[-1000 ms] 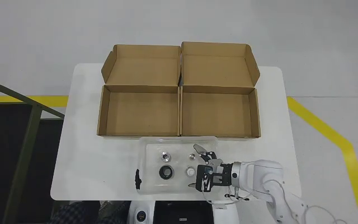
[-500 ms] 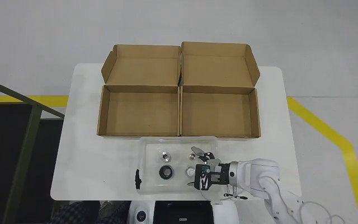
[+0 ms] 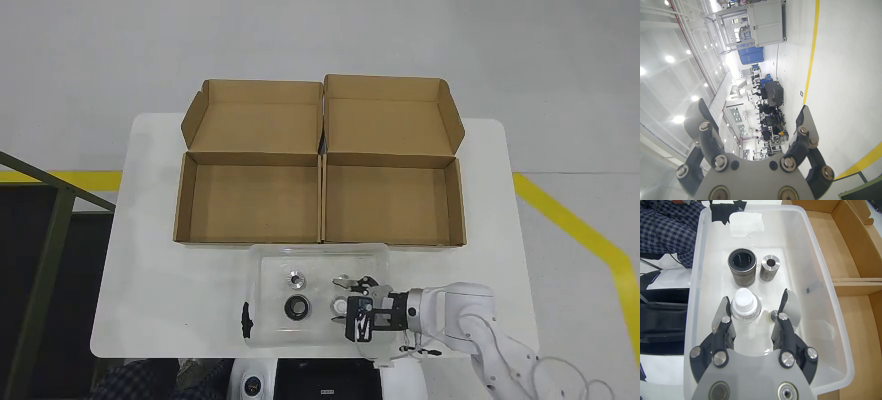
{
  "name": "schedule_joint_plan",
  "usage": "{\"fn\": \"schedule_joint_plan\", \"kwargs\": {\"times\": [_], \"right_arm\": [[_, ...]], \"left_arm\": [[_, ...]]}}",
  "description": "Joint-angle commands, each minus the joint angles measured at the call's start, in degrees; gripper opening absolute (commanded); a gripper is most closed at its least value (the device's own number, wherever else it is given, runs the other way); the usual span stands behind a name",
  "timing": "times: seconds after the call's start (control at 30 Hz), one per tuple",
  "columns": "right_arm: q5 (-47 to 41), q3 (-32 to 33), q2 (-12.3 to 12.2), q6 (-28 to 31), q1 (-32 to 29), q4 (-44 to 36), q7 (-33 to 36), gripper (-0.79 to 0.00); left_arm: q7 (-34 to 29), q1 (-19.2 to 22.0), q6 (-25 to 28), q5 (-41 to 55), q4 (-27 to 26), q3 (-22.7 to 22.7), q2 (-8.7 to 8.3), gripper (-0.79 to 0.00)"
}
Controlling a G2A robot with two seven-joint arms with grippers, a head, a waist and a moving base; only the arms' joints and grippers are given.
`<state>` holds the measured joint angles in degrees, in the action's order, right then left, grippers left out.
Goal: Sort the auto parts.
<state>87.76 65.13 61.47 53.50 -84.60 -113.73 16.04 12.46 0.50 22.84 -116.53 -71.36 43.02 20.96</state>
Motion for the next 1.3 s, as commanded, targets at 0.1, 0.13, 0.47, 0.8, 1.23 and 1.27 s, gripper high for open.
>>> {"fn": "schedule_joint_plan", "kwargs": {"times": [0.1, 0.13, 0.47, 0.8, 1.23, 1.27], "right_arm": [[0.32, -0.70, -0.15, 0.01, 0.29, 0.27, -0.02, -0.422], [0.37, -0.82, -0.18, 0.03, 0.34, 0.29, -0.06, -0.428], [0.44, -1.57, -0.53, 0.21, 0.79, 0.59, -0.46, -0.754], [-0.95, -0.12, -1.09, -0.96, -0.26, -1.78, -1.83, -0.785], [-4.95, 1.87, -1.70, -1.82, -1.55, -4.90, -7.00, -0.785], [-5.62, 1.87, -1.69, -1.91, -1.45, -4.82, -7.35, -0.785]], "left_arm": [[0.00, 0.00, 0.00, 0.00, 0.00, 0.00, 0.00, 0.000], [0.00, 0.00, 0.00, 0.00, 0.00, 0.00, 0.00, 0.000], [0.00, 0.00, 0.00, 0.00, 0.00, 0.00, 0.00, 0.000], [0.00, 0.00, 0.00, 0.00, 0.00, 0.00, 0.00, 0.000], [0.00, 0.00, 0.00, 0.00, 0.00, 0.00, 0.00, 0.000], [0.00, 0.00, 0.00, 0.00, 0.00, 0.00, 0.00, 0.000]]}}
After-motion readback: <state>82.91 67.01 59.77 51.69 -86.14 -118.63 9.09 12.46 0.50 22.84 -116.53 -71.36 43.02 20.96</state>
